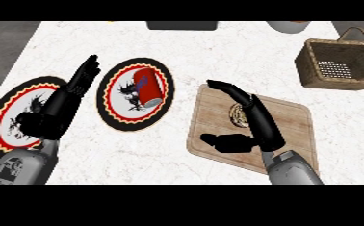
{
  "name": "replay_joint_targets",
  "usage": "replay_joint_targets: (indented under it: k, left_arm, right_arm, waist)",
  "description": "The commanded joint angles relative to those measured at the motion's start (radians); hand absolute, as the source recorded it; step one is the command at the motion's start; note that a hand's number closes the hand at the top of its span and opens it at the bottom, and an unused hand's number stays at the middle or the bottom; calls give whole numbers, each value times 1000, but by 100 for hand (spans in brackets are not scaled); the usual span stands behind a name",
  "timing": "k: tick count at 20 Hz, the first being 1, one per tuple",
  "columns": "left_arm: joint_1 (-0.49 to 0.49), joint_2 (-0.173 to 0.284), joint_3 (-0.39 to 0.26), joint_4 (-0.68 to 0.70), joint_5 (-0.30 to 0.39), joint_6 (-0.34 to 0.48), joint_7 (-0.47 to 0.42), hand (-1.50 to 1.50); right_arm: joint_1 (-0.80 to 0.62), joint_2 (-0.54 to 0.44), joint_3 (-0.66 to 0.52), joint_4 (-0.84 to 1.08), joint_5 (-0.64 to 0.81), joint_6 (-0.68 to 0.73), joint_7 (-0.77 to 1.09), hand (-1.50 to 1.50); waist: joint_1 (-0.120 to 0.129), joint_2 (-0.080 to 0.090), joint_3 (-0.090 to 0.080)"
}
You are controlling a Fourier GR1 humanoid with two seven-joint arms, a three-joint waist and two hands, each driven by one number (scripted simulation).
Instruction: Pick the cupcake from the cutting board and place it in the basket
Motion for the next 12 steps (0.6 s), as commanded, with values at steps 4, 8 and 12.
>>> replay_joint_targets:
  k: [4, 8, 12]
  left_arm:
    - [32, -5, 10, 5, 2, -6, -11, 0]
    - [41, -4, -7, -33, -24, 5, -6, 0]
    - [26, -18, -1, -13, -20, 7, 0, 0]
  right_arm:
    - [-110, -126, -28, -123, 342, -126, 367, -150]
    - [-211, -279, -24, -147, 412, 123, 609, -150]
    - [-261, -352, 12, -235, 275, 446, 769, -150]
  waist:
    - [-33, -14, -4]
    - [-21, -16, -5]
    - [-26, -11, -4]
